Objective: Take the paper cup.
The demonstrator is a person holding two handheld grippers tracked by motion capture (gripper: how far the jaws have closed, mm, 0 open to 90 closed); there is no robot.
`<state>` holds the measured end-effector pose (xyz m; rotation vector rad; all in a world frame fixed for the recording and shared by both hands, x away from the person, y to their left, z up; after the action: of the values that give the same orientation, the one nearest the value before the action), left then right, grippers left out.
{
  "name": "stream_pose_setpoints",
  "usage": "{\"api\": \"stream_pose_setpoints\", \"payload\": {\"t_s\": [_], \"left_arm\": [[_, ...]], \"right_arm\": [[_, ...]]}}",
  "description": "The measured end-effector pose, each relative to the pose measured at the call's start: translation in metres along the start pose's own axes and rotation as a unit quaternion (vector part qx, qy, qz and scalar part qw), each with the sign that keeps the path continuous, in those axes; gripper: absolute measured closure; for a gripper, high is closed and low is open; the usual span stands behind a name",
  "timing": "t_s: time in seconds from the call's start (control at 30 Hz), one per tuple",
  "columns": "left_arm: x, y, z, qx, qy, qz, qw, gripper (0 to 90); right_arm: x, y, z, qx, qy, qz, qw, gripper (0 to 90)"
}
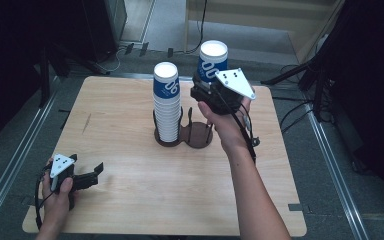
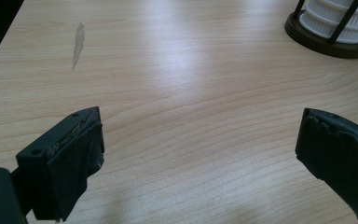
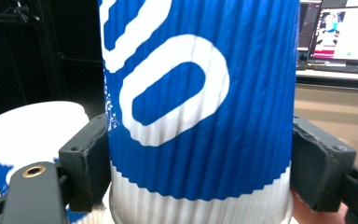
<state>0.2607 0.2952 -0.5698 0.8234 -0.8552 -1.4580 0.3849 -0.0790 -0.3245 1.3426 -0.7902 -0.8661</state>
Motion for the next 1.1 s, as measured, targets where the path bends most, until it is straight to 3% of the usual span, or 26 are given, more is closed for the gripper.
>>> {"api": "stream_pose_setpoints", "payload": {"t_s": [1.1], "left_arm": [[0.0, 0.0, 0.0, -0.001, -0.001, -0.004, 1.0, 1.7]], "right_arm": [[0.011, -0.063, 0.04, -0.02, -0.008, 0.002, 0.9998, 18.7]]}}
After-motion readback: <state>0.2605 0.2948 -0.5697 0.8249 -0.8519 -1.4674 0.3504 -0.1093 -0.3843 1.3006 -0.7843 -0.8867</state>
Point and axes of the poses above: each handheld gripper's, and its own axes: z roughly backward along the jaws, y roughly out of its top, x roughly to its right, the point moved 4 cm from there along -z, roughly forward along the jaws, and after that the axes turned 11 degrees about y, right-handed, at the moved point
